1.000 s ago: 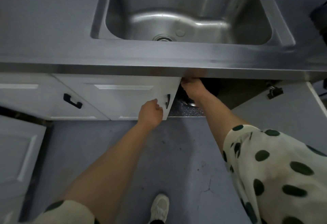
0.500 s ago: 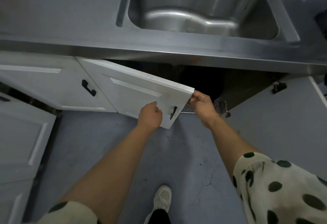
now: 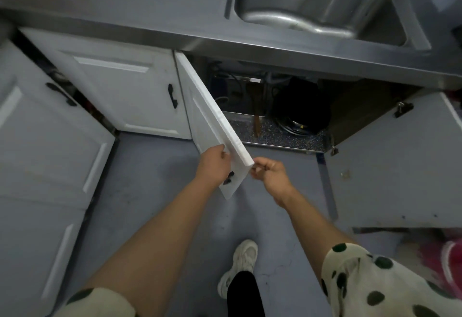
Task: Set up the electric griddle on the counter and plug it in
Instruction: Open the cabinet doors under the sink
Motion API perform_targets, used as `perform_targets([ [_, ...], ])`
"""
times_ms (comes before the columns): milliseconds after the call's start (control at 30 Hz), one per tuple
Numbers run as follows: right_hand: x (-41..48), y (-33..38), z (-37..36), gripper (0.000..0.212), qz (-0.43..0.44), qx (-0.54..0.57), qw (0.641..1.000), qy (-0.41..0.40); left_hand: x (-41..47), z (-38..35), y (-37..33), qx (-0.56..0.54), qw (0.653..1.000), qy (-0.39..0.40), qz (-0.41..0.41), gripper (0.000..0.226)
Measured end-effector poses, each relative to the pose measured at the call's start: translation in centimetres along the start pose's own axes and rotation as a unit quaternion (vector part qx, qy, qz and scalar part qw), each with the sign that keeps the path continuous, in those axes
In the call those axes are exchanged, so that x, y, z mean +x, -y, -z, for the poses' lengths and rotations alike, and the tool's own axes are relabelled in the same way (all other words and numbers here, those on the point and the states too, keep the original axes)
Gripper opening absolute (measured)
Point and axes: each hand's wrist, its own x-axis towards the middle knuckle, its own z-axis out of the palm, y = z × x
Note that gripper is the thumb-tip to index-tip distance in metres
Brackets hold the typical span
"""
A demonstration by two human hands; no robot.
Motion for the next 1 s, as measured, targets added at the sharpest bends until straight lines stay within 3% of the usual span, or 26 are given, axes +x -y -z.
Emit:
perform_targets([
  [267,-3.7,1.0,-7.1,0.045,0.011,-0.04,0.993,0.113,-3.6,6.6,3.6,-0.052,0.994,-0.095,0.017,0.049],
  [400,-4.4,1.3,-8.6,0.044,0.001,-0.063,0.993,0.102,-4.8,9.1,4.9,0.039,0.995,-0.092,0.032,0.027],
  [833,-3.5,2.5,-7.4,0.035,-0.04,-0.102,0.991,0.072,-5.0,14.5,7.4,0.129,0.97,-0.182,0.099,0.024],
  [1000,-1.9,3.9,-7.3,0.035,-0.04,-0.105,0.991,0.077,-4.8,13.8,5.9,0.157,0.961,-0.225,0.044,0.023],
])
